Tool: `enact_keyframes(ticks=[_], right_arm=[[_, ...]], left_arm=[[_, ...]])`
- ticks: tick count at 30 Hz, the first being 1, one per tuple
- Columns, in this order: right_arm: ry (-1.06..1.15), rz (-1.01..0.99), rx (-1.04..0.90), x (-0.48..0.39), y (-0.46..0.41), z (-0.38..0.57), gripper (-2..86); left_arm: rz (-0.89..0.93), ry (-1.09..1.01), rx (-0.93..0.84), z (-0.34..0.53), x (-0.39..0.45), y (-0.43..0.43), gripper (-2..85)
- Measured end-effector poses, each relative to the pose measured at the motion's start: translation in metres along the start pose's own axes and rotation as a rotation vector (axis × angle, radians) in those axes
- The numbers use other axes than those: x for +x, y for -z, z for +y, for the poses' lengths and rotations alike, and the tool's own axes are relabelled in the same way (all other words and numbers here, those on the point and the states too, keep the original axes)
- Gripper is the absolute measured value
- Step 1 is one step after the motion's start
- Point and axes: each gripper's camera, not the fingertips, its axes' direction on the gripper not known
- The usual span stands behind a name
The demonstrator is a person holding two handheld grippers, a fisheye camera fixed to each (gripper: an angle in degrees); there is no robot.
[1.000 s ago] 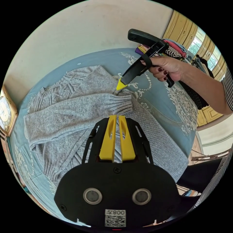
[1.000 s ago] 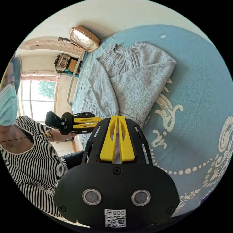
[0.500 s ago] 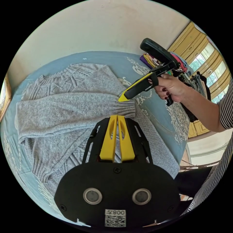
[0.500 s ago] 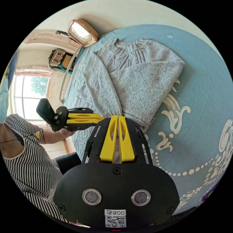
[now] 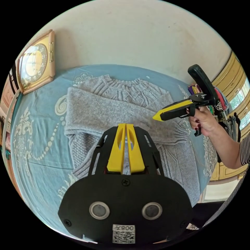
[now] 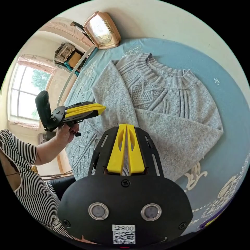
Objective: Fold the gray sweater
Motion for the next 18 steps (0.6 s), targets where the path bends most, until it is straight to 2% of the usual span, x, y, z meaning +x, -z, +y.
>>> enact_keyframes(ticks=[2, 5, 8, 10, 12, 14, 18], right_arm=[[0.037, -0.029, 0.038, -0.013, 0.005, -0.012, 0.0], [0.117, -0.068, 0.095, -0.035, -0.001, -0.055, 0.1], [0.182, -0.074, 0.139, -0.057, -0.023, -0.11, 0.1], [0.211, -0.051, 0.12, -0.067, -0.045, -0.141, 0.1], [0.203, -0.004, 0.003, -0.065, -0.089, -0.168, 0.1], [0.164, -0.064, 0.027, -0.059, -0.082, -0.172, 0.1], [0.214, -0.024, 0.137, -0.077, -0.052, -0.171, 0.0]], left_arm=[[-0.089, 0.064, 0.061, 0.003, -0.024, 0.021, 0.2], [-0.176, 0.152, 0.049, 0.006, -0.063, 0.025, 0.2], [-0.145, 0.174, -0.042, 0.01, -0.092, 0.006, 0.2], [-0.128, 0.179, -0.01, 0.014, -0.098, 0.008, 0.1], [-0.144, 0.17, -0.009, 0.015, -0.099, 0.011, 0.1], [-0.157, 0.168, -0.003, 0.016, -0.101, 0.015, 0.2], [-0.15, 0.16, 0.012, 0.019, -0.11, 0.021, 0.2]])
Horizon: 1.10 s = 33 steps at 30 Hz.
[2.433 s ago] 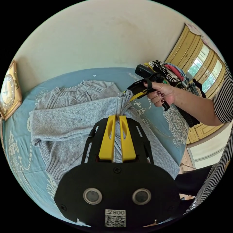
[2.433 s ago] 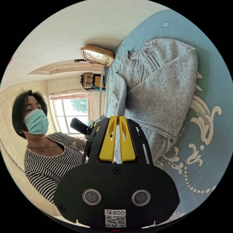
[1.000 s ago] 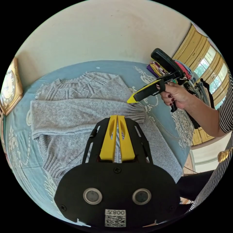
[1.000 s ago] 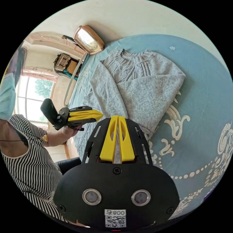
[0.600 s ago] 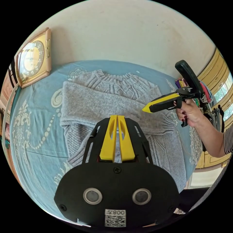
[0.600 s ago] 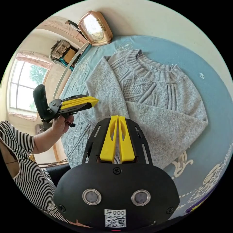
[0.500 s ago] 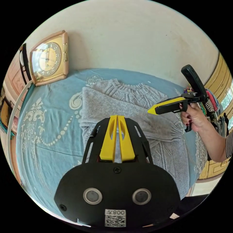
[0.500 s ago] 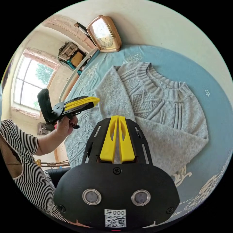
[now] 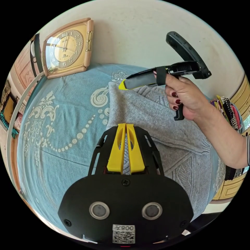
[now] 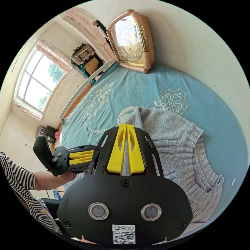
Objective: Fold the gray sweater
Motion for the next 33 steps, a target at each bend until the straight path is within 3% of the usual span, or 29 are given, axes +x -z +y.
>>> enact_keyframes(ticks=[4, 6, 12, 19, 24, 33], right_arm=[[0.013, 0.064, -0.142, 0.009, -0.038, -0.015, 0.0], [-0.05, -0.024, -0.109, 0.022, -0.023, -0.012, 0.1], [-0.082, -0.035, 0.032, 0.025, 0.071, 0.08, 0.1], [-0.345, -0.178, 0.011, 0.046, 0.143, 0.248, 0.7], [-0.528, -0.259, -0.025, 0.025, 0.173, 0.354, 1.5], [-0.649, -0.399, -0.108, -0.019, 0.177, 0.435, 2.1]], left_arm=[[0.04, 0.015, 0.006, -0.002, -0.019, 0.002, 0.2], [0.053, 0.006, -0.01, -0.005, -0.027, 0.006, 0.2], [0.21, 0.098, 0.076, 0.018, -0.068, 0.047, 0.2], [0.369, 0.263, -0.126, 0.078, -0.132, 0.062, 0.3], [0.372, 0.296, -0.309, 0.114, -0.164, 0.084, 0.4], [0.343, 0.274, -0.595, 0.148, -0.188, 0.111, 1.1]])
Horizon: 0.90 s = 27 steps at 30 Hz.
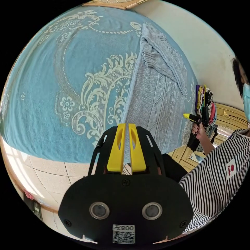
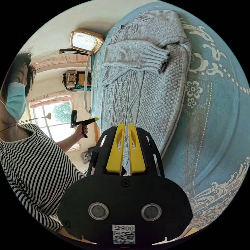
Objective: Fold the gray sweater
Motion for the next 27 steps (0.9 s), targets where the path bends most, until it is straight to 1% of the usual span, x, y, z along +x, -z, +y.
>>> enact_keyframes(ticks=[3, 5, 9, 12, 19, 27], right_arm=[[-0.019, -0.012, -0.001, -0.001, 0.001, 0.025, 2.2], [-0.034, -0.008, 0.002, -0.002, 0.004, 0.04, 2.2], [-0.067, -0.006, 0.027, -0.003, 0.012, 0.075, 2.3], [-0.08, -0.003, 0.042, -0.005, 0.016, 0.098, 2.3], [-0.068, -0.041, 0.089, 0.005, 0.013, 0.137, 2.3], [0.017, -0.11, 0.174, 0.015, 0.003, 0.182, 2.5]], left_arm=[[-0.02, 0.013, -0.086, 0.013, -0.011, -0.002, 1.2], [-0.008, 0.031, -0.158, 0.023, -0.023, -0.01, 1.3], [0.011, 0.047, -0.246, 0.035, -0.041, -0.022, 1.2], [0.068, 0.071, -0.25, 0.04, -0.052, -0.026, 1.3], [0.074, 0.012, -0.252, 0.04, -0.065, -0.028, 1.5], [0.098, -0.012, -0.192, 0.052, -0.086, -0.032, 1.3]])
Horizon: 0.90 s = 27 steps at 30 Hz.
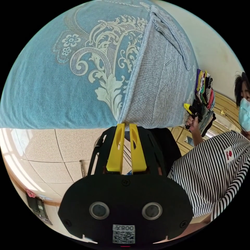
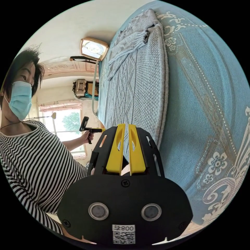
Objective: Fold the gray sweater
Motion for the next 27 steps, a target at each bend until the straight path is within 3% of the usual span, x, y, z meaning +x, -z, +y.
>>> enact_keyframes(ticks=[13, 27], right_arm=[[0.135, -0.064, 0.193, -0.013, 0.002, 0.096, 3.6], [-0.086, 0.274, 0.26, -0.034, -0.01, 0.277, 8.6]], left_arm=[[0.096, -0.109, 0.206, 0.059, -0.048, -0.019, 3.5], [0.229, -0.128, 0.256, 0.101, -0.107, -0.085, 7.7]])
